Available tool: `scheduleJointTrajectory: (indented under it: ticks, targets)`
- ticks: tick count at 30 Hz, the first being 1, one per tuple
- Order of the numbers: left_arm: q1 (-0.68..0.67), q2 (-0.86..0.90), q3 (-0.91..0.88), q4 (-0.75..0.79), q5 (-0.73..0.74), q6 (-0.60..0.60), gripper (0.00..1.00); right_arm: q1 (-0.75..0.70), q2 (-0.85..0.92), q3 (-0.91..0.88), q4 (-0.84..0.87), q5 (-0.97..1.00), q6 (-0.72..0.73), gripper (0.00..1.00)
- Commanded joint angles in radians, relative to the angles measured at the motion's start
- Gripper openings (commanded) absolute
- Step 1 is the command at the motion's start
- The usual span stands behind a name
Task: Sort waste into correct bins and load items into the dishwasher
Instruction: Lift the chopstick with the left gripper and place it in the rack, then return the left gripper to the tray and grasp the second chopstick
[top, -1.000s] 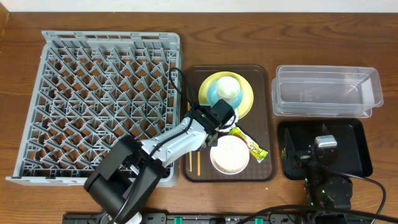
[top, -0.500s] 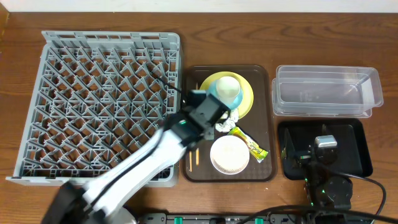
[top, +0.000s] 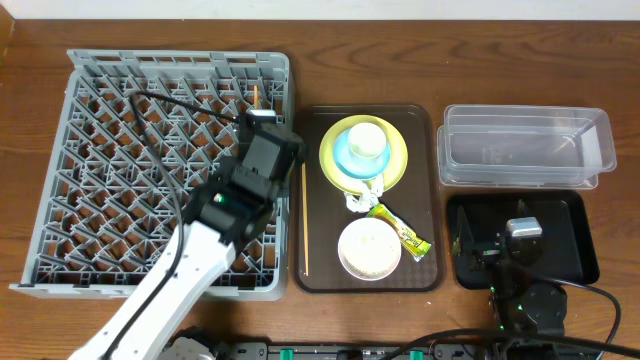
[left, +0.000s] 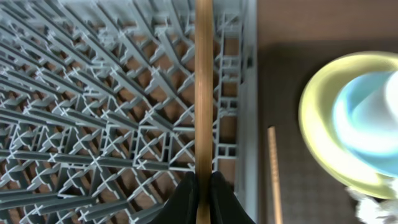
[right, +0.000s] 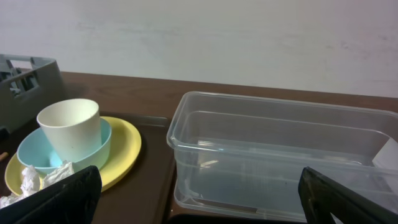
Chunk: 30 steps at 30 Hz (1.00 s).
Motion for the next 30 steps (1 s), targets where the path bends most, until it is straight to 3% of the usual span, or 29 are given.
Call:
scheduleJointTrajectory:
  ticks: [1,10,13,14,16,22,30]
  targets:
    - [0.037,0.076,0.006,-0.002,0.1,0.074,0.08,0.009,-0.001,-0.001,-0.004,-0.007,-0.003,0.99]
    - [0.082,0.211,0.006,0.017,0.125,0.072,0.08,0.009,-0.001,-0.001,-0.004,-0.007,-0.003,0.99]
    - [0.092,0.219,0.006,0.029,0.125,0.072,0.17,0.009,-0.001,-0.001,-0.004,-0.007,-0.003,0.99]
    - [0.094,0.215,0.008,0.036,0.125,0.072,0.27,0.009,-0.001,-0.001,-0.004,-0.007,-0.003,0.99]
    - [0.099,0.199,0.01,0.048,0.124,0.072,0.34,0.009,-0.001,-0.001,-0.004,-0.007,-0.003,0.99]
    - [0.1,0.12,0.014,0.042,0.135,0.071,0.39,0.009,-0.001,-0.001,-0.004,-0.007,-0.003,0.99]
    - [0.095,-0.037,0.014,-0.094,0.443,-0.109,0.38,0.009,-0.001,-0.001,-0.004,-0.007,-0.003,0.99]
